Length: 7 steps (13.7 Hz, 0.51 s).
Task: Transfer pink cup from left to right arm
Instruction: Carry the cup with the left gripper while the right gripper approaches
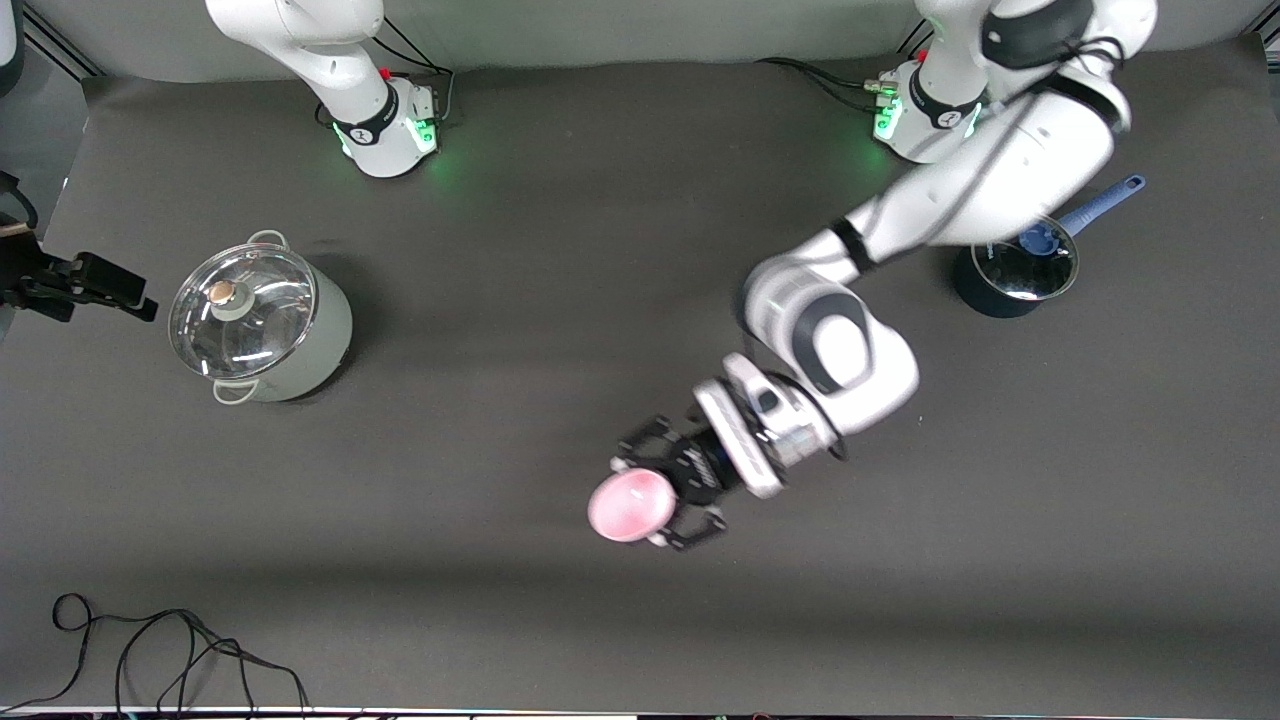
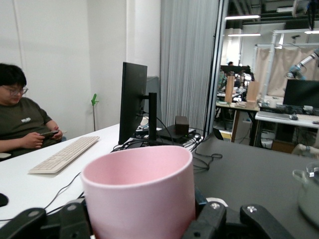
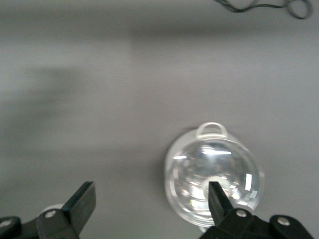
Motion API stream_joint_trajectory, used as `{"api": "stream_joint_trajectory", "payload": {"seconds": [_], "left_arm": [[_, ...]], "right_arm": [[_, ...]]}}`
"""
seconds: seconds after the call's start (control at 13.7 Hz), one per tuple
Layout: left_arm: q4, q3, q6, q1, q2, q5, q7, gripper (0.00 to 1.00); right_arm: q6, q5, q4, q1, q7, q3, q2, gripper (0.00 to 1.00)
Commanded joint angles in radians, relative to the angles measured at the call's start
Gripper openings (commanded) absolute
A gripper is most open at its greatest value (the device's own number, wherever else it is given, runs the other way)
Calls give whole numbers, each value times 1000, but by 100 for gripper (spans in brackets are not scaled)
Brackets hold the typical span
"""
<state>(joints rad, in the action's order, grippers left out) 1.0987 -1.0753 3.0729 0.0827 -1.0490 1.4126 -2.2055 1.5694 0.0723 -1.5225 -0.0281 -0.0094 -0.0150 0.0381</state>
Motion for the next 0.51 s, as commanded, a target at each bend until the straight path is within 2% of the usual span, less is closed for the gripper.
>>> {"api": "stream_joint_trajectory", "payload": {"seconds": [0.0, 0.44], "left_arm": [[-196, 43, 143, 225, -3, 14, 145, 0], [-214, 41, 277, 383, 61, 3, 225, 0]], "right_arm": [[-11, 67, 53, 52, 29, 7, 8, 100], [-9, 66, 183, 191, 198, 7, 83, 100]]}}
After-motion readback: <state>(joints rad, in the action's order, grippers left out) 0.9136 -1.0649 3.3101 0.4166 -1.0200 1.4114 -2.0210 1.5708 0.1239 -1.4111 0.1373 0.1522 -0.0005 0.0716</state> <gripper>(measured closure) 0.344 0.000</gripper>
